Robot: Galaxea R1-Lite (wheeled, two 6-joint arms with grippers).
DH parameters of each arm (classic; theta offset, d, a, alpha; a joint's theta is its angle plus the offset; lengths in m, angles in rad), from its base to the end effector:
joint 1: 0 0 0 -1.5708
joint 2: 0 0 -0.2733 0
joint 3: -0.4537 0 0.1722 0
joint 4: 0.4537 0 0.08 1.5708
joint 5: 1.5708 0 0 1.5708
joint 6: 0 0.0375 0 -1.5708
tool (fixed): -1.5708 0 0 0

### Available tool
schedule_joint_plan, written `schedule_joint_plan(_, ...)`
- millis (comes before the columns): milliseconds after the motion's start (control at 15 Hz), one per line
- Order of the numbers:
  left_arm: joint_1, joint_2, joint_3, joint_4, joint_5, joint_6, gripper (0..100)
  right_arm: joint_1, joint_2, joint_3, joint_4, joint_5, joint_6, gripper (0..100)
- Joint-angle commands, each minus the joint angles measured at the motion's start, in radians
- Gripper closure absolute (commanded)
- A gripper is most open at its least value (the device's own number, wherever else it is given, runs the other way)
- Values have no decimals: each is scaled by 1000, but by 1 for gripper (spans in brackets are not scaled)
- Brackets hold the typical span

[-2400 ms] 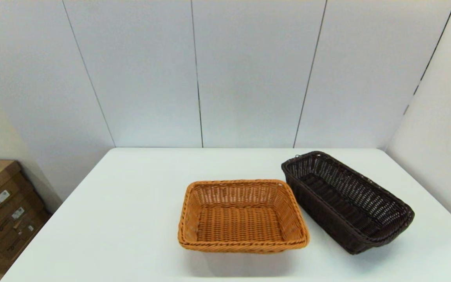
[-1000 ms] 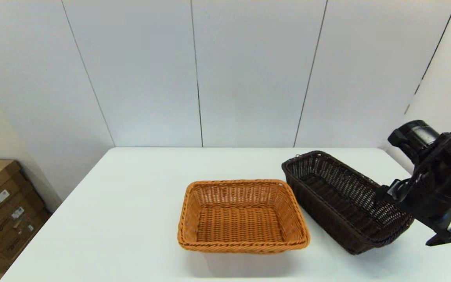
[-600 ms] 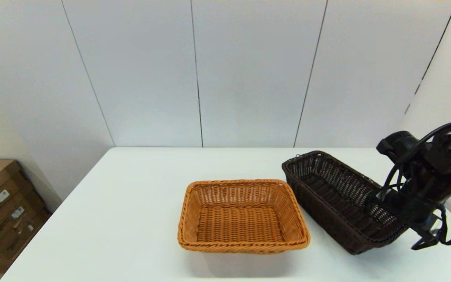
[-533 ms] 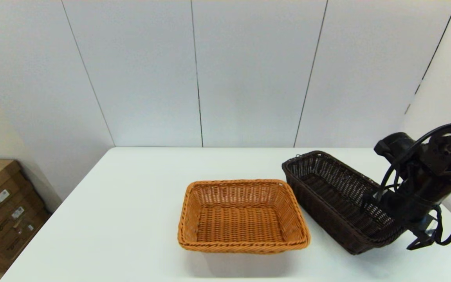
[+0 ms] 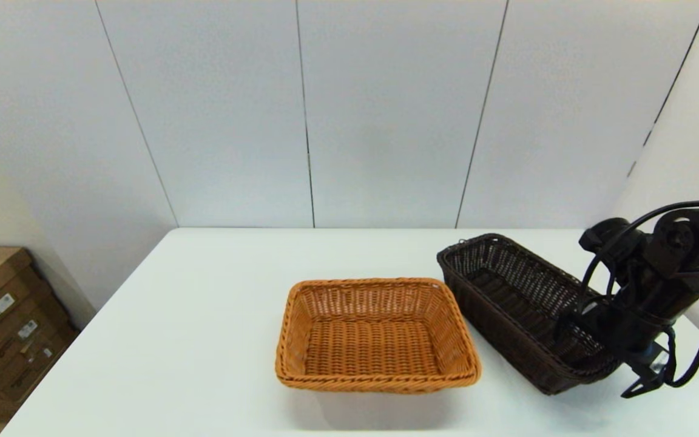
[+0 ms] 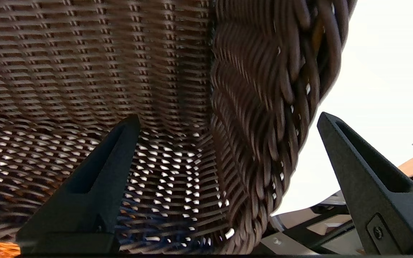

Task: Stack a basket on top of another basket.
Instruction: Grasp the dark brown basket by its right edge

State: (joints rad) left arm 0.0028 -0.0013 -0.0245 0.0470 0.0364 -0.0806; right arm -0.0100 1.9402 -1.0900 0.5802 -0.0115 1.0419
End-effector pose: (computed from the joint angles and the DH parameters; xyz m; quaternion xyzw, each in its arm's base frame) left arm -0.0031 0.0014 0.0766 -0.0401 0.0098 0.0200 0.9989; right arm 0.2739 -0.0032 0.0720 0.3753 0.5647 -0.3334 0.6550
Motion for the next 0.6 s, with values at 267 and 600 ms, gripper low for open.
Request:
schedule_joint_plan(267,0,0,0,1,0,-2,0,-33,13,12,-19,25,4,0)
schedule_joint_plan(600,0,0,0,1,0,-2,0,-42,23,10,-20,54,1,100)
